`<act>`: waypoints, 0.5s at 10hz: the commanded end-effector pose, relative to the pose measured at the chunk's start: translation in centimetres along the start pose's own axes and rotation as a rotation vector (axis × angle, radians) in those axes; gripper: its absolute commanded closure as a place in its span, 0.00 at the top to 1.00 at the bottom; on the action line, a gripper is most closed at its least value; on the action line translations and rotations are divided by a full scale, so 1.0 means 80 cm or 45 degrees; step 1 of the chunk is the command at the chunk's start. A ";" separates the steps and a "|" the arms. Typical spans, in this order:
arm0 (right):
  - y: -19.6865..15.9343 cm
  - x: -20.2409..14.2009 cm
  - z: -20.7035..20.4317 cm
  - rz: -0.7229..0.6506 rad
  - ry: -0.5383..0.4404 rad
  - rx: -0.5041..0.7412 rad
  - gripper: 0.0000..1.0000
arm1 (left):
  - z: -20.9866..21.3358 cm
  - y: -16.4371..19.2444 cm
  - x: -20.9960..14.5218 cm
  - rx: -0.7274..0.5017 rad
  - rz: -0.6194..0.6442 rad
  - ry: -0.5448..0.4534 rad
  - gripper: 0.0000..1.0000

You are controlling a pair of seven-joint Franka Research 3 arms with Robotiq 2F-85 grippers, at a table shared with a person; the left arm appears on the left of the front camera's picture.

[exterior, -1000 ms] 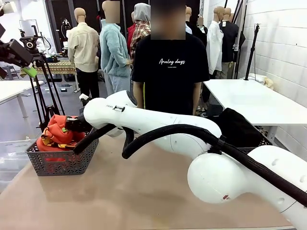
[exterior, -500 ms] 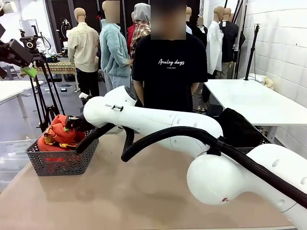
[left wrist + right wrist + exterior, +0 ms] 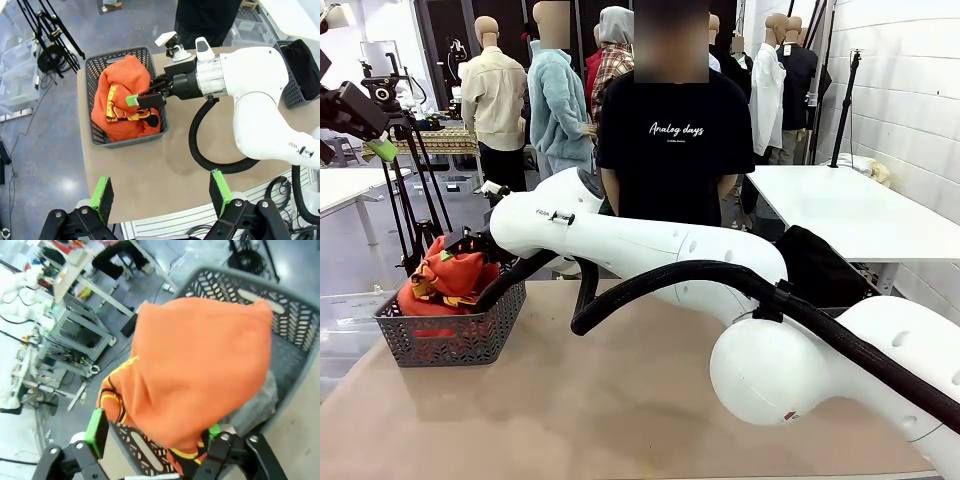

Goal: Sort the tops and bottoms.
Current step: Sort the clothes according to human instructions.

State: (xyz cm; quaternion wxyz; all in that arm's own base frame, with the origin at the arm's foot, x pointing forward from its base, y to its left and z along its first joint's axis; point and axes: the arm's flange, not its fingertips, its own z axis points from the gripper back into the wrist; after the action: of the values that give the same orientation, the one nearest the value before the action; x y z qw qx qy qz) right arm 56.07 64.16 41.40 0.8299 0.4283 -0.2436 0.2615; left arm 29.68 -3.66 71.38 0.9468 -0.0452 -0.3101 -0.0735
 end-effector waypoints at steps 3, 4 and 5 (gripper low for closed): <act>0.035 0.055 -0.039 -0.007 0.062 -0.119 1.00 | 0.001 0.001 -0.001 -0.010 -0.003 0.000 1.00; 0.039 0.056 -0.036 -0.016 0.075 -0.124 1.00 | 0.001 0.001 -0.001 -0.010 -0.003 0.000 1.00; 0.043 0.056 -0.033 -0.034 0.100 -0.128 1.00 | 0.001 0.001 -0.001 -0.010 -0.003 0.000 1.00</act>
State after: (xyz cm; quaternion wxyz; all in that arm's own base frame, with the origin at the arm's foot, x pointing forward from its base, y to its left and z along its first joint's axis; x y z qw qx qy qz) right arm 54.59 64.93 43.66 0.8497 0.3948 -0.2327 0.2606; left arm 29.68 -3.66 71.38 0.9468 -0.0452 -0.3101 -0.0735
